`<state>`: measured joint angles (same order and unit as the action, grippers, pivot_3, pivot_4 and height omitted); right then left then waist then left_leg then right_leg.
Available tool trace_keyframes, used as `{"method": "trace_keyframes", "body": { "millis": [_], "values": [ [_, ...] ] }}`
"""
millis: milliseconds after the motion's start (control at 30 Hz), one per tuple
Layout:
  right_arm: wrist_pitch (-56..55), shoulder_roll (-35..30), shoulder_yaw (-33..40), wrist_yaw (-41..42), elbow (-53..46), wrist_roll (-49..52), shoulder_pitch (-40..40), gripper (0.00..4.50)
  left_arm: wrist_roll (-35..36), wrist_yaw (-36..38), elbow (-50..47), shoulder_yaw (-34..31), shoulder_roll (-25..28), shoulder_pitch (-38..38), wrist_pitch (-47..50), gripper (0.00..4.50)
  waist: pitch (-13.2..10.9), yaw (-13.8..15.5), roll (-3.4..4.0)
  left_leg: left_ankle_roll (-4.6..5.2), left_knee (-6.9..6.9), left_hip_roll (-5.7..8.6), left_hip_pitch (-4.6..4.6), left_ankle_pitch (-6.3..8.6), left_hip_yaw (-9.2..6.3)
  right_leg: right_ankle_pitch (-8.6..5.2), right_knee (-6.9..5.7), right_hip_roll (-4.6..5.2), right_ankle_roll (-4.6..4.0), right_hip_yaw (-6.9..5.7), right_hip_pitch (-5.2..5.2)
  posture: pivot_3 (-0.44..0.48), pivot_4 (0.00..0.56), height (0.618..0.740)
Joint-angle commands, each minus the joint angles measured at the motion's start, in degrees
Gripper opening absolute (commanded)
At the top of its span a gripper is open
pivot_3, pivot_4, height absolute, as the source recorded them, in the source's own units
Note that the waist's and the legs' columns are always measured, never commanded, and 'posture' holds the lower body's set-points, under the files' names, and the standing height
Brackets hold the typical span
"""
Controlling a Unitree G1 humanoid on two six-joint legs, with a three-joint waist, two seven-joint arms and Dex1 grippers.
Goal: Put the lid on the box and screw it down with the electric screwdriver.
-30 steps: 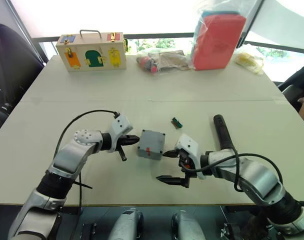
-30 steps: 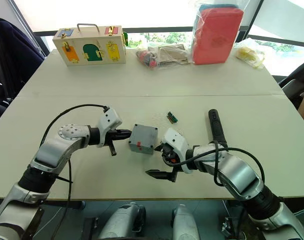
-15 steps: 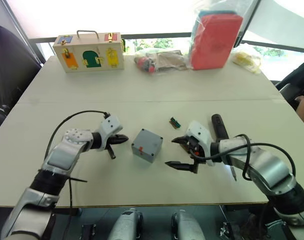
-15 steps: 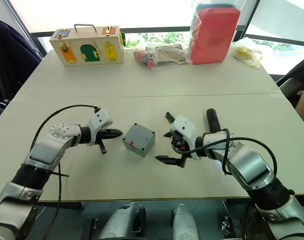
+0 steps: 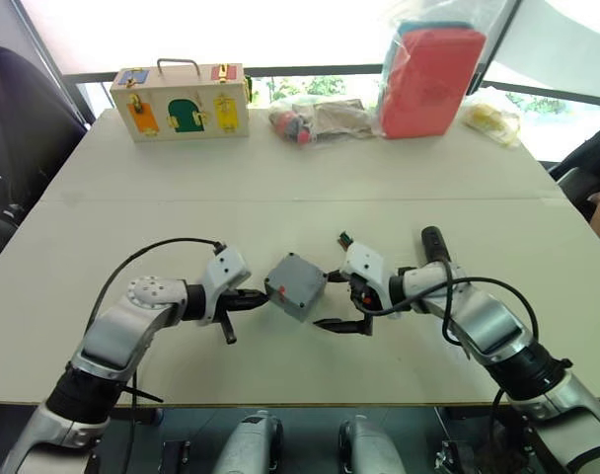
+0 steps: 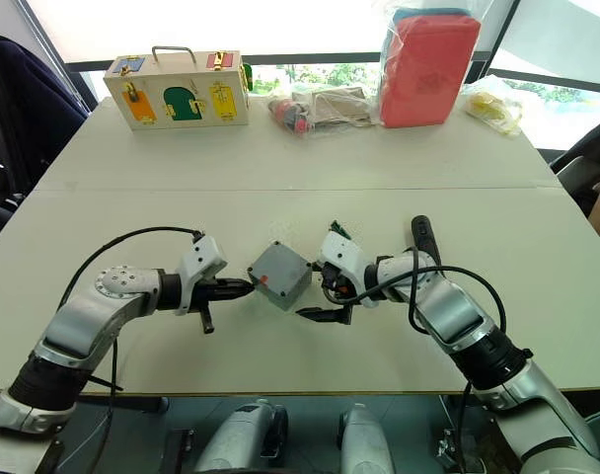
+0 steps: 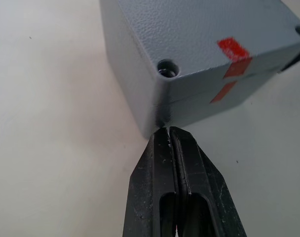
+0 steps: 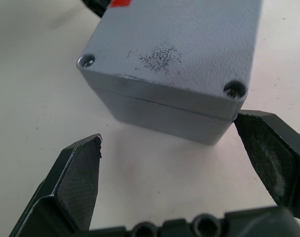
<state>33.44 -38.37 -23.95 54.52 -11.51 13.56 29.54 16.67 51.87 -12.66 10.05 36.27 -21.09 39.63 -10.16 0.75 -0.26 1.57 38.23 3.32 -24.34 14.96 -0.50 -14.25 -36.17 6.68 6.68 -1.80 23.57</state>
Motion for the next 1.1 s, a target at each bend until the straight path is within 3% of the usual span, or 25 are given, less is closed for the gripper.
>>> {"method": "trace_keyframes", "body": {
  "millis": [33,633,1100],
  "values": [
    [1.08,0.14,1.45,0.74,-3.79,0.71,-0.79,4.46,-1.09,-1.93,1.86,-0.14,-1.72,-2.94,-1.89,0.0,0.0,-0.03,0.0,0.0,0.0,0.0,0.0,0.0,0.0,0.0,-0.01,0.0,0.0,0.0,0.0,0.0,0.15,0.74],
    [9.38,-0.1,7.69,-3.44,-13.66,3.29,-5.55,4.46,-3.08,-0.05,7.1,1.09,-2.37,-6.39,-4.95,0.0,0.0,0.0,0.0,-0.02,0.0,0.01,0.0,-0.01,0.0,0.0,-0.02,-0.01,0.0,0.01,0.02,0.0,0.15,0.74],
    [15.2,1.17,6.36,-5.3,-20.46,6.0,-7.83,4.46,-3.06,-0.19,7.9,0.69,-3.33,-7.69,-5.45,0.0,0.0,-0.05,0.0,0.02,0.0,0.0,0.0,0.01,0.0,0.0,-0.02,-0.01,0.0,0.01,0.03,0.0,0.15,0.74]
  ]
}}
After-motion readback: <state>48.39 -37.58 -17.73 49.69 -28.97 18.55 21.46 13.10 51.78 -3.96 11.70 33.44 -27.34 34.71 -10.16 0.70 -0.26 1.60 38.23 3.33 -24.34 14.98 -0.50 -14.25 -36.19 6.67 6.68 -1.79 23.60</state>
